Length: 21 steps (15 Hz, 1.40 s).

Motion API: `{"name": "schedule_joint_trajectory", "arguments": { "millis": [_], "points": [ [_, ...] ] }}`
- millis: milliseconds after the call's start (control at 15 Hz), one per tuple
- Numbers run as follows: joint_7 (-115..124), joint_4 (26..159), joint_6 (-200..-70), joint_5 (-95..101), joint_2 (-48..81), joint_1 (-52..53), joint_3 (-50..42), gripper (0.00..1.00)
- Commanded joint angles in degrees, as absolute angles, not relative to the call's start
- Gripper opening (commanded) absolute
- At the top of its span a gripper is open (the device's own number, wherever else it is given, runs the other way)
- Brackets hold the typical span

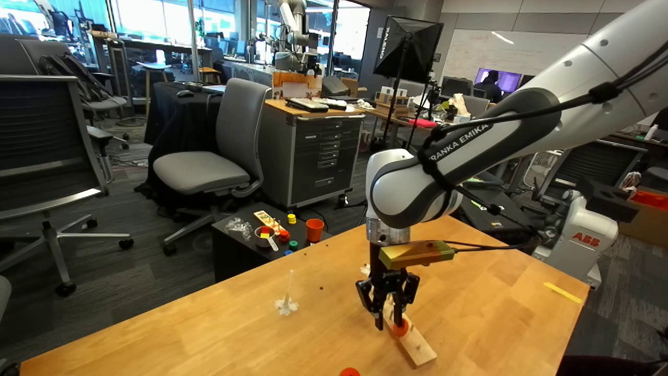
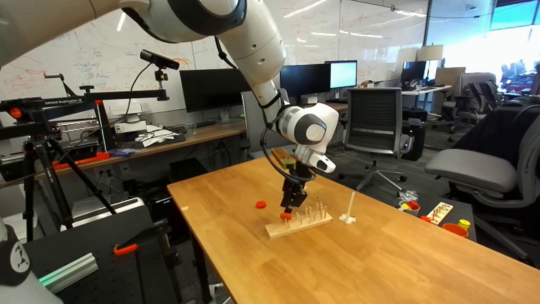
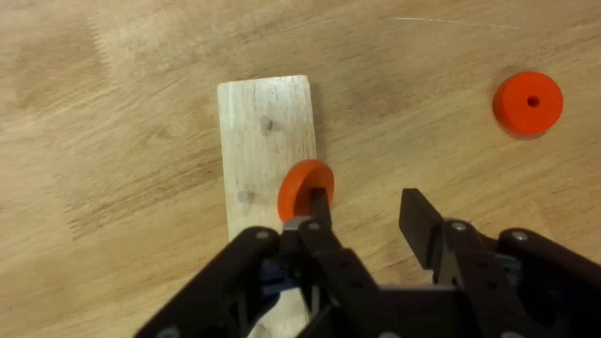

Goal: Pick up the orange ring on the right and place it on the wooden stand

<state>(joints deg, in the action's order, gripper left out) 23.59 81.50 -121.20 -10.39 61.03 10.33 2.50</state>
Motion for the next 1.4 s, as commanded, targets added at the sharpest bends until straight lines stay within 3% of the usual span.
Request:
{"name": "schedule_joint_trajectory", "arguments": {
  "millis": [0, 1333],
  "points": [
    [23.6, 82.9, -121.5, -11.7, 59.8, 9.8, 2.9, 0.2],
    [23.0, 88.6, -124.0, -13.4, 55.9, 8.7, 3.2, 0.2]
  ]
}}
